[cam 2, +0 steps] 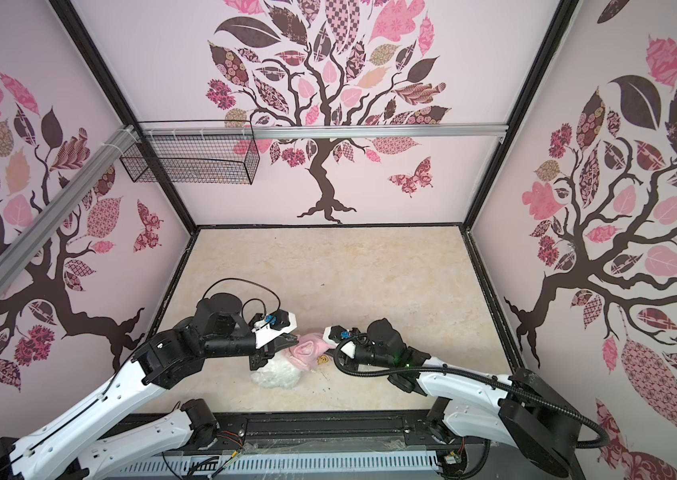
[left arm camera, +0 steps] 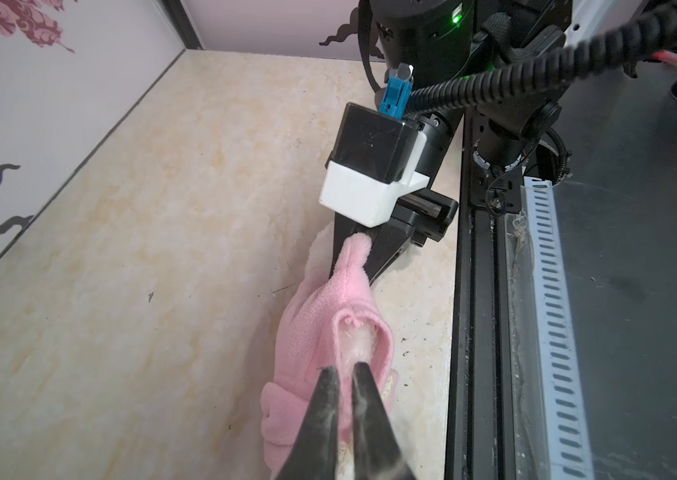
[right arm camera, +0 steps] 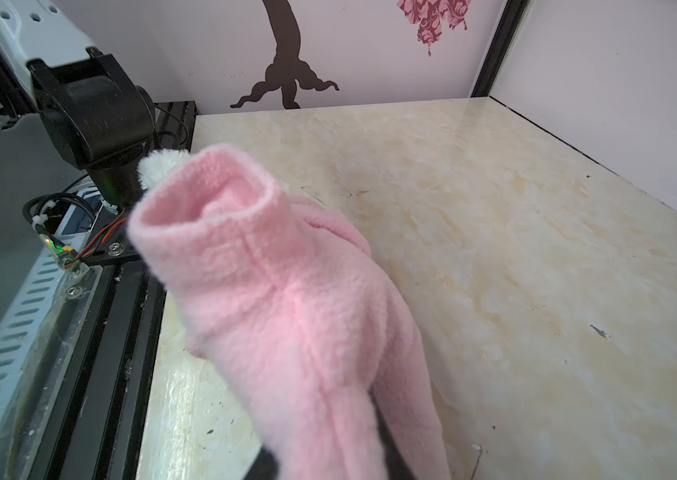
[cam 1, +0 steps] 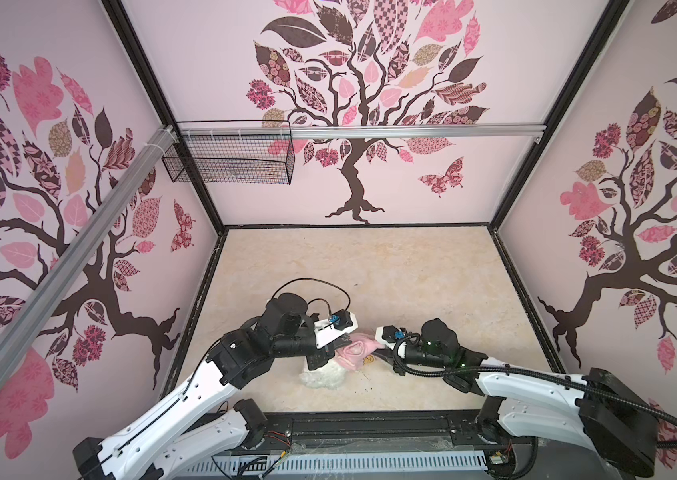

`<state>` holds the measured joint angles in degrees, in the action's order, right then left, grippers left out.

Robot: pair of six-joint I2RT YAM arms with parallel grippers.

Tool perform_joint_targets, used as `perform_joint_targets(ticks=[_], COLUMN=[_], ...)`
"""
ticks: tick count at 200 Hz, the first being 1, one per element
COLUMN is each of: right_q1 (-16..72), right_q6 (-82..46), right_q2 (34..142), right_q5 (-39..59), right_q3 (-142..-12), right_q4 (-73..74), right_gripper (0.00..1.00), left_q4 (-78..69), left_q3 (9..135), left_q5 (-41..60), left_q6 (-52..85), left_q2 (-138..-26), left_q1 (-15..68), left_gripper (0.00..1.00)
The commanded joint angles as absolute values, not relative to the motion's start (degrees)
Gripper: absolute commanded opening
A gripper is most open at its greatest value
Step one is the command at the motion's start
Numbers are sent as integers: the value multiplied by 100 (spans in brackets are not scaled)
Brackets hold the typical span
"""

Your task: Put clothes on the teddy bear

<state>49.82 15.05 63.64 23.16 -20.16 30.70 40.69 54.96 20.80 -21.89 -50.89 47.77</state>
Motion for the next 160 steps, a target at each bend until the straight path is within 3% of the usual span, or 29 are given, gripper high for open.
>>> perform_joint_targets(ticks=[1,129,160], right_q1=[5026,5027,5030], right_q6=[1617,1377,1195], right_q2=[6214,6135,6113], right_q5=[2328,2509,2606], right_q3=[-2109,-2112,-2068], right_q4=[3392,3592,3816], right_gripper=[18,17,18], left_q4=[4442,4632,4656], left_q3=[5860,6065,6056], left_q5=[1886,1754,1648], left_q6=[-2467,-3159,-3237], left_q2=[-5375,-6342,-6480], left_q1=[4942,5115,5122], left_gripper=[6,4,10])
